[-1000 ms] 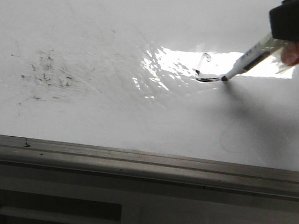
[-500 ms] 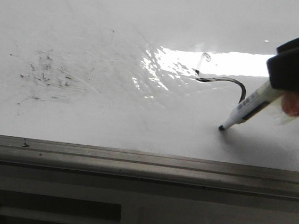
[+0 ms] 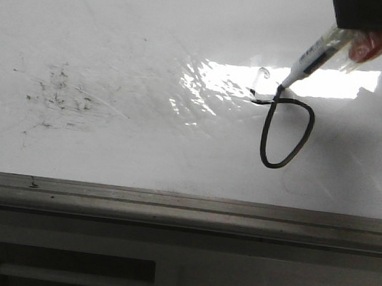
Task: Write number 8 on whiteboard
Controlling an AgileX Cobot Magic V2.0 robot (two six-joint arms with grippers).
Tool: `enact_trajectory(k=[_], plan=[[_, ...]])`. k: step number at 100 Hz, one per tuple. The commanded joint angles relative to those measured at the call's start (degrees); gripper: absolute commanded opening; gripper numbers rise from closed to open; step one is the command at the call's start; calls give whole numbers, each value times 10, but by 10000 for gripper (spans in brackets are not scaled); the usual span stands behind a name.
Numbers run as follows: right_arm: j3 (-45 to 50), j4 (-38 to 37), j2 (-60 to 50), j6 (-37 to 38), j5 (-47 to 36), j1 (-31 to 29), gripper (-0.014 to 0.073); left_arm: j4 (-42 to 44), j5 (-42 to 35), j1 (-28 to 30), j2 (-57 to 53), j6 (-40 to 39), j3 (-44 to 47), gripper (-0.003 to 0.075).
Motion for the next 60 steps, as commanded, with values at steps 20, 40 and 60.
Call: enact_trajectory(k=[20,40,60], plan=[[-26,-18,19,-11,-46,-10,-43,-21,-12,1,4,-4,-14,-20],[-27,-18,33,-11,-70,-9,-43,-21,-11,1,4,-4,-14,-20],[-27,-18,37,-11,-59,-9,-43,-21,-11,1,4,-4,-14,-20]])
